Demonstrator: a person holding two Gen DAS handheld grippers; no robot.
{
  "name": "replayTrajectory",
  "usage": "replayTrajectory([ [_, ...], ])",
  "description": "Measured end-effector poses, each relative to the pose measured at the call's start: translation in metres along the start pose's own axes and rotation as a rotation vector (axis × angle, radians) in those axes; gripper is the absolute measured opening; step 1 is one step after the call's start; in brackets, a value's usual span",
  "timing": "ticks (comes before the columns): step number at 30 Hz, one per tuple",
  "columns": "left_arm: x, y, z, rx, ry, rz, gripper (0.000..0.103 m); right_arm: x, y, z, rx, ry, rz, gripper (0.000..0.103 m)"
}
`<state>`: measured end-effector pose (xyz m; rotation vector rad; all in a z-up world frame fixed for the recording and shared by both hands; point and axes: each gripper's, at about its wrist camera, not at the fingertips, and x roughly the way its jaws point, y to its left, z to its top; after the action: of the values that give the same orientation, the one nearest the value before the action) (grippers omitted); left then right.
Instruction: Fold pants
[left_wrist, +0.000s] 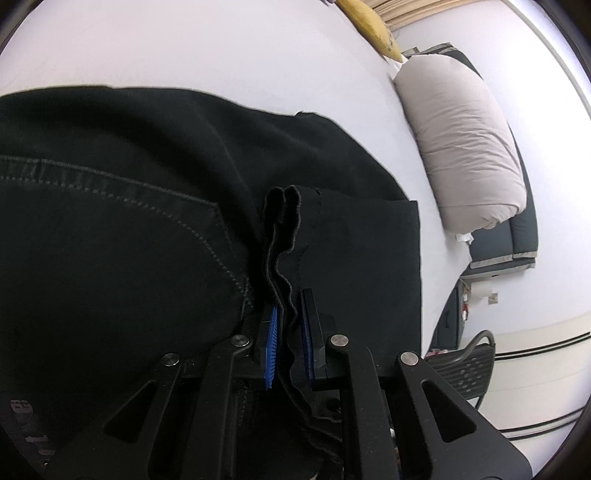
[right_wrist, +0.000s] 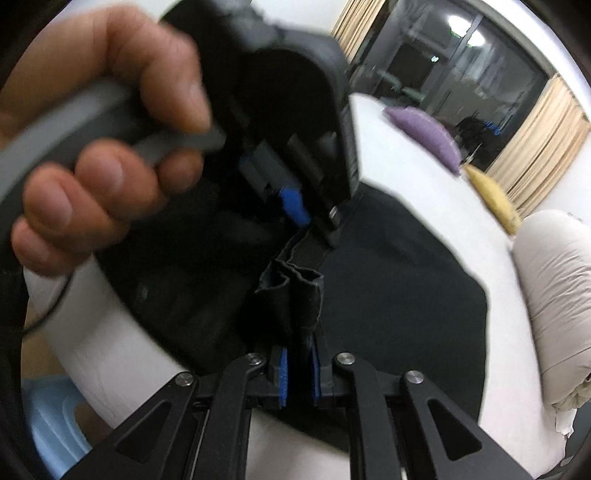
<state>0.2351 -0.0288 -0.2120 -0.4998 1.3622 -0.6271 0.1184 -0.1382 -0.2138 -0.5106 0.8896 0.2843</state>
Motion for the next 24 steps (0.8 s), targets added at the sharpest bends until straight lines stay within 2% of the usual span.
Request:
replayTrajectory([
  [2,0.004,-0.005,-0.001,0.011,-0.002,0.012,0.011,0.004,-0.002,-0.001,-0.016,0.015,-0.008,0.020],
  [3,0.003,-0.007,-0.001,0.014,-0.006,0.021,0.011,0.001,-0.006,-0.001,0.001,0.013,0.009,0.034],
  [4,0.000,-0.007,-0.004,0.017,-0.013,0.034,0.012,-0.002,-0.015,0.000,0.032,0.012,0.035,0.043],
  [5,-0.005,-0.013,-0.005,0.032,-0.033,0.079,0.013,-0.005,-0.024,-0.001,0.070,0.008,0.067,0.057],
  [6,-0.010,-0.019,-0.006,0.056,-0.058,0.129,0.013,-0.011,-0.037,-0.003,0.126,-0.001,0.118,0.061],
  [8,-0.026,-0.036,-0.010,0.133,-0.128,0.232,0.013,-0.021,-0.070,-0.008,0.259,-0.011,0.267,0.061],
  [10,-0.029,-0.052,-0.011,0.184,-0.160,0.266,0.013,-0.025,-0.113,-0.016,0.418,-0.016,0.426,0.057],
  [12,-0.024,-0.068,-0.016,0.249,-0.173,0.300,0.013,-0.018,-0.169,-0.027,0.580,-0.022,0.552,0.047],
  [14,-0.007,-0.080,-0.024,0.307,-0.141,0.325,0.013,-0.012,-0.204,-0.038,0.672,-0.037,0.568,0.045],
  [16,0.011,-0.079,-0.029,0.334,-0.094,0.370,0.013,0.010,-0.246,-0.047,0.780,-0.041,0.662,0.045],
  [18,0.026,-0.076,-0.034,0.352,-0.078,0.413,0.013,0.039,-0.279,-0.052,0.860,-0.013,0.707,0.045],
  [19,0.028,-0.079,-0.035,0.375,-0.082,0.431,0.013,0.055,-0.286,-0.057,0.892,0.011,0.762,0.045],
  [22,0.034,-0.086,-0.036,0.415,-0.071,0.485,0.013,0.099,-0.312,-0.061,0.974,0.046,0.789,0.045],
  [23,0.039,-0.090,-0.037,0.412,-0.071,0.486,0.013,0.112,-0.317,-0.063,0.998,0.058,0.817,0.042],
  [24,0.040,-0.090,-0.036,0.409,-0.070,0.487,0.013,0.128,-0.322,-0.065,1.019,0.077,0.825,0.031],
])
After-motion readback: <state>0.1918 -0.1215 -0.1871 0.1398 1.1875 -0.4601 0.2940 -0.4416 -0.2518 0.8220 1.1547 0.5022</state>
